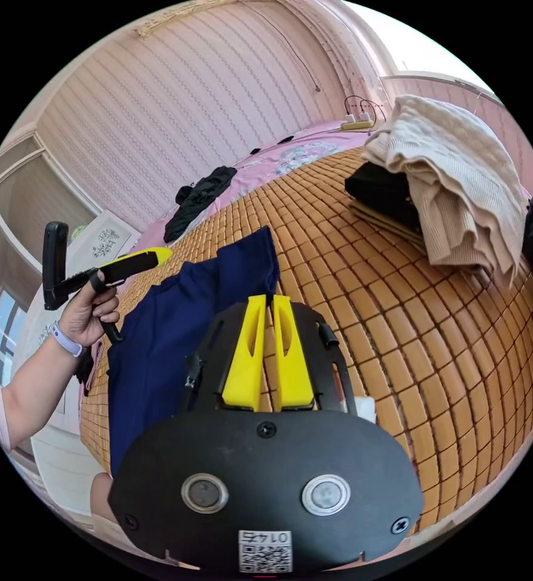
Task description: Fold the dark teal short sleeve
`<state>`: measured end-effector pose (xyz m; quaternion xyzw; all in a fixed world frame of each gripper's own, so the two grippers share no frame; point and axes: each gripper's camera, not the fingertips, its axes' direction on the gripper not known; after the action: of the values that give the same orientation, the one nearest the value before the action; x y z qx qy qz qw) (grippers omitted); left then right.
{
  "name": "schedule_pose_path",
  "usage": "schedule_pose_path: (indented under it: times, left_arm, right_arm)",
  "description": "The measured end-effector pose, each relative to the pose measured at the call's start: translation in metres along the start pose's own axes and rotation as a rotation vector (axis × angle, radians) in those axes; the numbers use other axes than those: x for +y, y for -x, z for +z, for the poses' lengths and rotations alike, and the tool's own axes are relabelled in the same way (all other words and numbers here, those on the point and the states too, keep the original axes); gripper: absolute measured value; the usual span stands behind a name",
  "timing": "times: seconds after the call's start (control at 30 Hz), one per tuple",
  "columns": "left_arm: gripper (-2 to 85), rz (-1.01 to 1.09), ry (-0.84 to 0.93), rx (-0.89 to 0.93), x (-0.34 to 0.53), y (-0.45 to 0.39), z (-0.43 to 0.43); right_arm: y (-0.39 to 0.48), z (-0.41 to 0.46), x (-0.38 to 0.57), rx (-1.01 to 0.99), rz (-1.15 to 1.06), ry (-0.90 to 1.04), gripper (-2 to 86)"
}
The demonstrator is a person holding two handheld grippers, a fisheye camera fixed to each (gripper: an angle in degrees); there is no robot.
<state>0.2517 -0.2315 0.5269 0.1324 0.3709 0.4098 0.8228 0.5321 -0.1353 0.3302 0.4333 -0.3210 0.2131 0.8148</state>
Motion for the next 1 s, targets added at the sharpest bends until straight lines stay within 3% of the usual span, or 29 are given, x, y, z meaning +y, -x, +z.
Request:
schedule_pose_path:
  times: [0.33, 0.5, 0.6, 0.63, 0.7, 0.87, 1.0]
  left_arm:
    - [5.5, 0.16, 0.174, -0.054, -0.048, -0.075, 0.099]
    - [3.5, 0.091, 0.259, -0.136, -0.064, -0.086, 0.146]
    - [0.8, 0.107, 0.254, -0.061, -0.066, -0.091, 0.146]
    - [0.7, 0.165, 0.182, -0.061, -0.063, -0.098, 0.14]
    - [1.4, 0.214, 0.207, -0.112, -0.058, -0.104, 0.146]
    - [5.7, 0.095, 0.229, -0.044, -0.054, -0.083, 0.132]
    - [6.4, 0.062, 0.105, -0.018, -0.029, -0.048, 0.06]
  right_arm:
    - [-0.009, -0.004, -0.002, -0.003, -0.065, 0.04, 1.4]
    - [-0.009, 0.007, 0.001, -0.042, -0.088, 0.121, 0.6]
    - [-0.009, 0.007, 0.008, -0.051, -0.098, 0.118, 0.3]
    - [-0.009, 0.007, 0.01, -0.046, -0.097, 0.115, 0.2]
    - [-0.01, 0.006, 0.016, -0.031, -0.081, 0.101, 0.2]
    - [-0.01, 0.006, 0.029, -0.005, -0.077, 0.104, 0.1]
    - [-0.002, -0.002, 0.057, 0.031, -0.118, 0.134, 0.1]
